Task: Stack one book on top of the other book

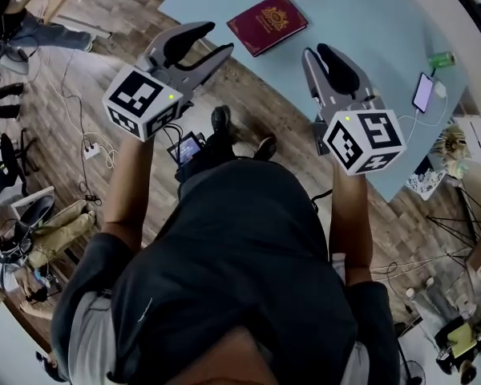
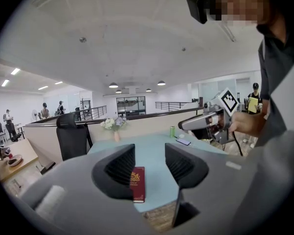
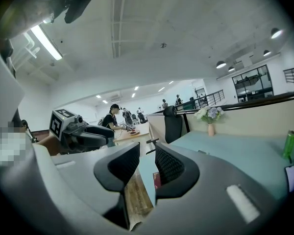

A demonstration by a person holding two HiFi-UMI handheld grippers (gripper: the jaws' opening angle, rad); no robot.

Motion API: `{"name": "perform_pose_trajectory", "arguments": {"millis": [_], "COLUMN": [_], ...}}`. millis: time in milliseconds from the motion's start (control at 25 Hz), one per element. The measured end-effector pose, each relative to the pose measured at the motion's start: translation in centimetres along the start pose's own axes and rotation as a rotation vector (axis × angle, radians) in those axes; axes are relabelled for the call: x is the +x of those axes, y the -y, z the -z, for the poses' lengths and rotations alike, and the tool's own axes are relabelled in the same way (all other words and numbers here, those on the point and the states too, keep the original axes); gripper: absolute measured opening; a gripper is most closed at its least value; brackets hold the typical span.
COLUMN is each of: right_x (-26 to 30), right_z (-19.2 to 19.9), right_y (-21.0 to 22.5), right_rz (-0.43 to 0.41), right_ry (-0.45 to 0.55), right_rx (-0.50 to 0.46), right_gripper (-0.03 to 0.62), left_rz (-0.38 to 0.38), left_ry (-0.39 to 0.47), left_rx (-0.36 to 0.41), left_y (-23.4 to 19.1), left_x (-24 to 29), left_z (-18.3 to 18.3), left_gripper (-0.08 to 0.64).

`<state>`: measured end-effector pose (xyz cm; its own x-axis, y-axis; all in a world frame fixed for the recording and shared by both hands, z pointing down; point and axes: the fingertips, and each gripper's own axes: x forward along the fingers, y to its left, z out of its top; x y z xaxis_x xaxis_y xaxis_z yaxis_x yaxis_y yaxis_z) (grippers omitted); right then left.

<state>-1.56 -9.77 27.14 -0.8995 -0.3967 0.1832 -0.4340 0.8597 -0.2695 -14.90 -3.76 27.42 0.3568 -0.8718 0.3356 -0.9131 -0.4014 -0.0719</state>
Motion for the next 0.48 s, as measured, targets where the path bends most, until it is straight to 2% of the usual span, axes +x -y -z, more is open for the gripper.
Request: {"name": "perform_pose_trajectory", "arguments": {"millis": [480], "right_x": [-0.9], "right_z": [0.5], "right_y": [4.0], "right_rz": [0.173], "right_ry": [0.015], "right_rx": [0.048], "right_gripper": [0.089], "left_rz": [0.170], "left_ry": [-0.009], "left_rx": [0.027], "left_y": [-1.4], "left_x": [6.9], "left_z": [-0.1], "left_gripper": [0.239]}}
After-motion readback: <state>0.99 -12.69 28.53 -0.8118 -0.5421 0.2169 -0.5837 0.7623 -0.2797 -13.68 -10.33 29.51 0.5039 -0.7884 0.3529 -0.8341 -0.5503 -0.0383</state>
